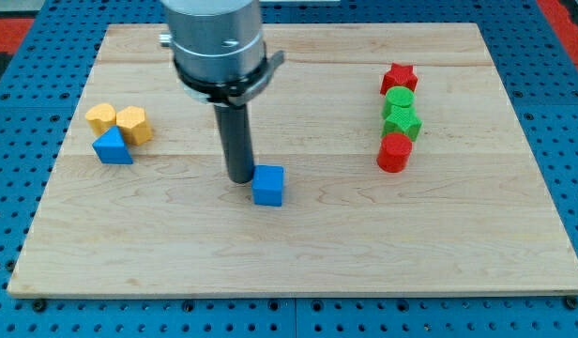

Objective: Push the blue cube towards the line of the blocks

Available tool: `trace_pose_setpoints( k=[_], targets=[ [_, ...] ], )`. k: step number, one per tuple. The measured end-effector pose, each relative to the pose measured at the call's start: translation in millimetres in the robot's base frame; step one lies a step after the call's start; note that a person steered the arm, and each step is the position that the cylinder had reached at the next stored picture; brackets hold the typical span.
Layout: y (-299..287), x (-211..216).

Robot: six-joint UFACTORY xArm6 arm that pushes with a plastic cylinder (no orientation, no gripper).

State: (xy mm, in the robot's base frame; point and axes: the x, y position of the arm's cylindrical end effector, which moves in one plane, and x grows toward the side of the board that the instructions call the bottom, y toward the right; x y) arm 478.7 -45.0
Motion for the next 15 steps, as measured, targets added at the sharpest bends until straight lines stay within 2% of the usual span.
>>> trace_pose_setpoints(
  k=[1,2,4,6,7,8,9,14,15],
  targets=[
    [21,4],
    [-5,29],
    [79,40],
    [128,40],
    [113,57],
    [61,46],
    [70,7],
    [136,3],
    [68,12]
  ],
)
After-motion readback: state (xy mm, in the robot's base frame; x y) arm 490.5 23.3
